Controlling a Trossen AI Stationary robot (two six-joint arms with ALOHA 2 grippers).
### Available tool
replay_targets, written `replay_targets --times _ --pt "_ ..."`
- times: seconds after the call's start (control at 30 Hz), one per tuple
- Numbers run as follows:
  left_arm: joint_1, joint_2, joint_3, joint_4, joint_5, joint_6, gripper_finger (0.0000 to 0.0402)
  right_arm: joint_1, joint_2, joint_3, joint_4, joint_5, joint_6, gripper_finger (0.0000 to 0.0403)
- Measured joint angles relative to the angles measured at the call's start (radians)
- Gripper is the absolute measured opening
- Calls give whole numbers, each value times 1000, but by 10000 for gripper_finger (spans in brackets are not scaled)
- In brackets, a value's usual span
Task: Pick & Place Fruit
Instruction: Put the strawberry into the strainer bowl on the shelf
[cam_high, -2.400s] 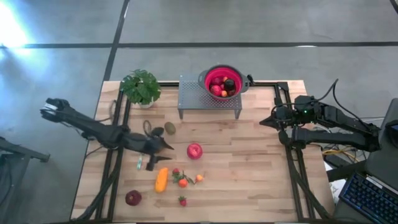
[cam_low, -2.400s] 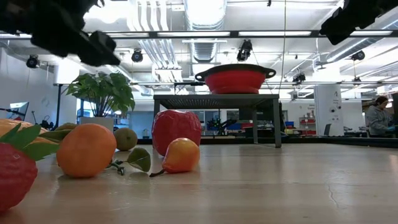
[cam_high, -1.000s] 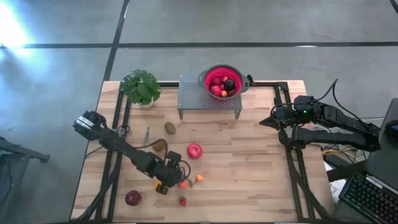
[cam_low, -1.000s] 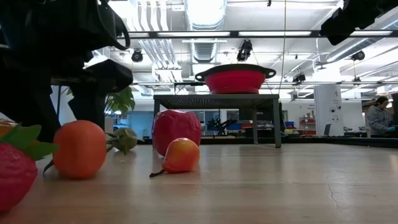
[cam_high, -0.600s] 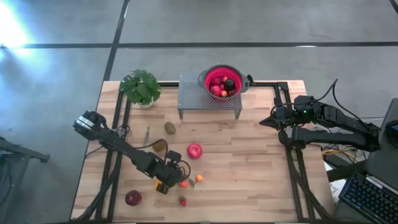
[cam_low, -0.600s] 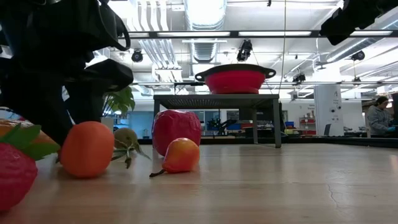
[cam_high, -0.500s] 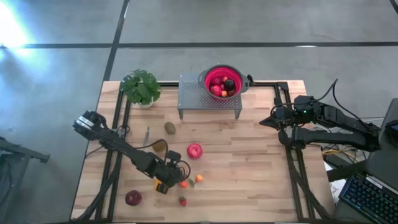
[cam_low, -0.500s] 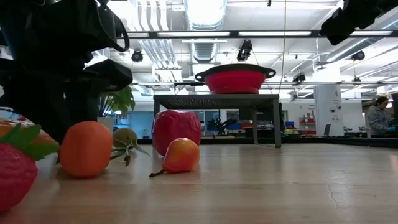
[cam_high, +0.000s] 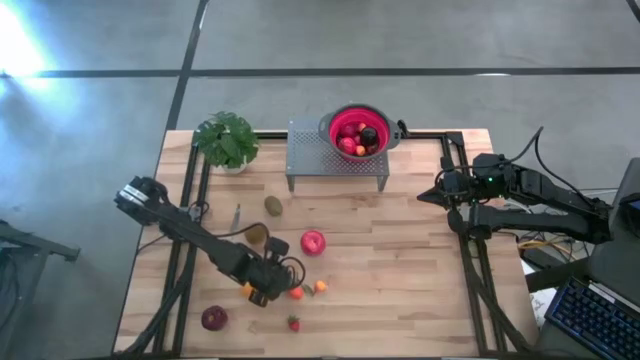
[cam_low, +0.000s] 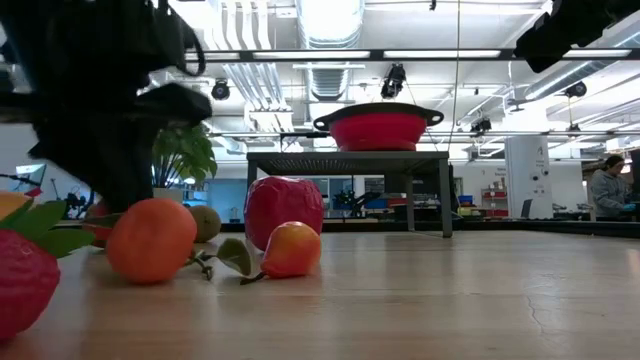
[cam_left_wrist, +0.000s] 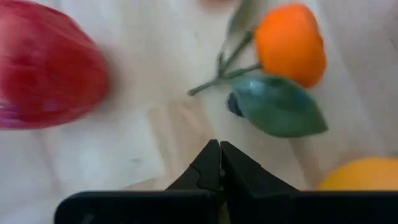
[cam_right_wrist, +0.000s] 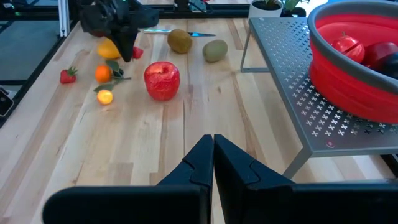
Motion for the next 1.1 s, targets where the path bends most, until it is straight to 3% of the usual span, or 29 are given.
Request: replay_targets --times 0.2,0.6,0.9,0.97,1.1 --pt "5 -29 77 -84 -137 47 10 0 0 0 0 0 -1 8" --pt "74 -58 151 -50 -390 224 9 0 0 0 0 0 -1 9" --pt "294 -109 158 446 -362 589 9 0 0 0 0 0 1 8" --pt "360 -119 158 567 -293 648 9 0 0 0 0 0 -2 8" --pt "509 -123 159 790 -54 679 5 0 0 0 0 0 -1 8"
